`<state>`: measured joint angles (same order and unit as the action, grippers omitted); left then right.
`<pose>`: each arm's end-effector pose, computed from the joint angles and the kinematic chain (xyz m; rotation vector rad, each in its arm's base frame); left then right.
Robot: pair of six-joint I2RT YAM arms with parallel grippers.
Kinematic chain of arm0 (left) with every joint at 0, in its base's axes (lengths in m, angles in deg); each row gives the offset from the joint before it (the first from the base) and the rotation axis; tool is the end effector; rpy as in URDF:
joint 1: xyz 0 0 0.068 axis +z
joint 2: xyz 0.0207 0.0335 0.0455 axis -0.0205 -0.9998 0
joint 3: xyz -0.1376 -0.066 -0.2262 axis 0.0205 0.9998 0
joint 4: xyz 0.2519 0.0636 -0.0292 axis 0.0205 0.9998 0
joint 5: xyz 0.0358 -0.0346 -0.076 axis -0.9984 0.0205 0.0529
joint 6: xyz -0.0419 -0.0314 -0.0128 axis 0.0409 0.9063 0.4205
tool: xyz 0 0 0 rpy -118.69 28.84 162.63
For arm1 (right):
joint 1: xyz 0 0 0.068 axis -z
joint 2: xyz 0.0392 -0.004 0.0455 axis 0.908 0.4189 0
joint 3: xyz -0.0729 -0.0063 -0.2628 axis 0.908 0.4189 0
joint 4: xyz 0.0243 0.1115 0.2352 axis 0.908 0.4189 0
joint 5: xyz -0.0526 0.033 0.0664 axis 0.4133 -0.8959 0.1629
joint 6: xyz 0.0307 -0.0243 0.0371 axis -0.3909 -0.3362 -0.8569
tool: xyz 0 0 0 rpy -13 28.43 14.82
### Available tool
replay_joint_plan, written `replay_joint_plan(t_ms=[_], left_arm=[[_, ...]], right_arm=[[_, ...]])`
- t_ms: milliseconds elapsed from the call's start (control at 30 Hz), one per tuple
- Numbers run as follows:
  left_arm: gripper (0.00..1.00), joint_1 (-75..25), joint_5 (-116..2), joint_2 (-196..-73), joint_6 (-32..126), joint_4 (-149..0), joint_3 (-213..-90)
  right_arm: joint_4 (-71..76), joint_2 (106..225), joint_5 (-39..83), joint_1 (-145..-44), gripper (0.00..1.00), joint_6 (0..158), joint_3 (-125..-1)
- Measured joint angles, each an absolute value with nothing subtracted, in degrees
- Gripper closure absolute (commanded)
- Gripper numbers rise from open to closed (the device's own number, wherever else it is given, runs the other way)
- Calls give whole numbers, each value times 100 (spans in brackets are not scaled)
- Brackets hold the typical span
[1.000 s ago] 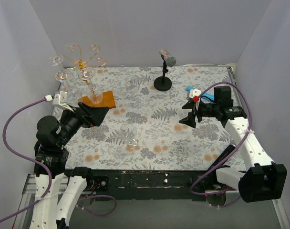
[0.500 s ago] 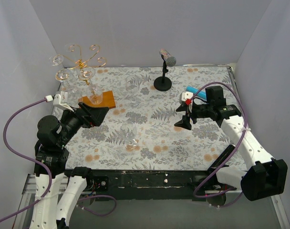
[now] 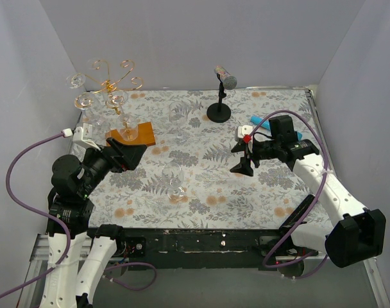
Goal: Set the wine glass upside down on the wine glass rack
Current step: Pick up the wine glass at the center of the board.
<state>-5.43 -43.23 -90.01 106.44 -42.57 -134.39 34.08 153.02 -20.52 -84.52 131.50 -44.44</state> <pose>0.0975 -0.0246 0.3927 -0.7048 1.7155 -1.3043 0.2225 0.1068 0.3040 -1.4619 1.5186 0.7397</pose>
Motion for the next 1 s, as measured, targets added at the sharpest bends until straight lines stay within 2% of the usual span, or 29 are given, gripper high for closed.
replay_joint_plan(t_ms=[1000], left_arm=[[2, -570, -4323, -9080, 10609, -4224, -13474]], right_arm=[[3487, 15374, -2017, -8594, 19, 13107, -4601]])
